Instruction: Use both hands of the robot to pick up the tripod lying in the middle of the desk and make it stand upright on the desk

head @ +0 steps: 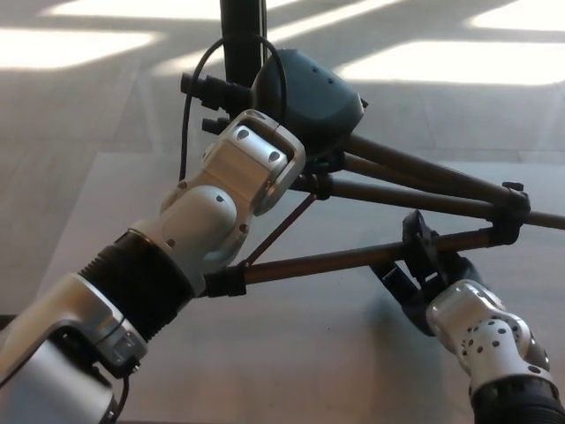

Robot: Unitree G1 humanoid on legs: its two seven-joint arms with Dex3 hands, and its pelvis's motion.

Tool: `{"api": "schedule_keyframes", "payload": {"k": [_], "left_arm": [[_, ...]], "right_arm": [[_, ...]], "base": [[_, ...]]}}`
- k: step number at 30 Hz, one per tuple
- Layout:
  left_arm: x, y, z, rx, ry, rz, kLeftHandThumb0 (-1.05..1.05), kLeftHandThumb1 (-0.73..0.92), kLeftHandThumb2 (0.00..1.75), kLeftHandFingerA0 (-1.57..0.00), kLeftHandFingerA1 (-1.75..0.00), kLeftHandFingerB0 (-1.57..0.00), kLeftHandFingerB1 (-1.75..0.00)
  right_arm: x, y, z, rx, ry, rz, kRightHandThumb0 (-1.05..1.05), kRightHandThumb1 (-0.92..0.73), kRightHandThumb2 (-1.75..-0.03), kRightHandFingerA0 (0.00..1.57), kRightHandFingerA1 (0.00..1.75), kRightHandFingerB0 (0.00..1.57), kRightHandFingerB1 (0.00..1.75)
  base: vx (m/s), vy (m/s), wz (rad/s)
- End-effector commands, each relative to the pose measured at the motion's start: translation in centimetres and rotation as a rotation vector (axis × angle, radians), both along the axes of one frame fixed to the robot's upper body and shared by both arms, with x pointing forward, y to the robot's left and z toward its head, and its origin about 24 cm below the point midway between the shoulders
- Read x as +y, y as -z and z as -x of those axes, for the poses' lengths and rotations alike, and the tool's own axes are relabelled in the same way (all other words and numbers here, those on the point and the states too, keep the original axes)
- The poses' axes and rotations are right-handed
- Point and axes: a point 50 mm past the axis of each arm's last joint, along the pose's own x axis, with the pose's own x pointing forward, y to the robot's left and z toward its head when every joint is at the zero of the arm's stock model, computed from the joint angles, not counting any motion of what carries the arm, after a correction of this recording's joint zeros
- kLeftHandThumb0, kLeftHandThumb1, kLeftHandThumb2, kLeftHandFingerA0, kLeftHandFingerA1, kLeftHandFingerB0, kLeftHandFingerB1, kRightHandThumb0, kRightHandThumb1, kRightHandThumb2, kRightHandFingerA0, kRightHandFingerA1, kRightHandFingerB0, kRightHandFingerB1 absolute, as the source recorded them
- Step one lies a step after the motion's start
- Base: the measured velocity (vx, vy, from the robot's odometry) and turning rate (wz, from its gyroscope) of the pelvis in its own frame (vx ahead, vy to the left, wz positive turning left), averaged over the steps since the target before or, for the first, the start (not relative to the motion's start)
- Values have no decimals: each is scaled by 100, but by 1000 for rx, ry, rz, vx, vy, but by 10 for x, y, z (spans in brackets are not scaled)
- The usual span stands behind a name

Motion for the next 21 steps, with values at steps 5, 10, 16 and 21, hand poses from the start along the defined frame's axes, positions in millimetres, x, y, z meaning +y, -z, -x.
{"api": "schedule_keyframes", "payload": {"k": [5,10,16,21], "left_arm": [[3,-16,-2,-57,-11,34,-27,57,83,-93,-174,-84,-116],[1,-16,-1,-54,-3,39,-27,57,82,-93,-169,-85,-100],[1,-16,-2,-49,-4,38,-29,60,80,-92,-171,-84,-100],[3,-16,-3,-46,-2,46,-31,61,75,-93,-167,-84,-94]], "right_arm": [[3,-20,-3,-39,142,128,-38,-61,-87,88,175,76,158],[3,-22,-7,14,165,103,-40,-53,-94,89,175,79,162],[-8,-28,-11,-67,151,102,-33,-26,-127,102,174,92,155],[-22,-53,-18,-134,71,281,-28,-49,-123,99,175,86,164]], "base": [[0,0,0],[0,0,0],[0,0,0],[0,0,0]]}}
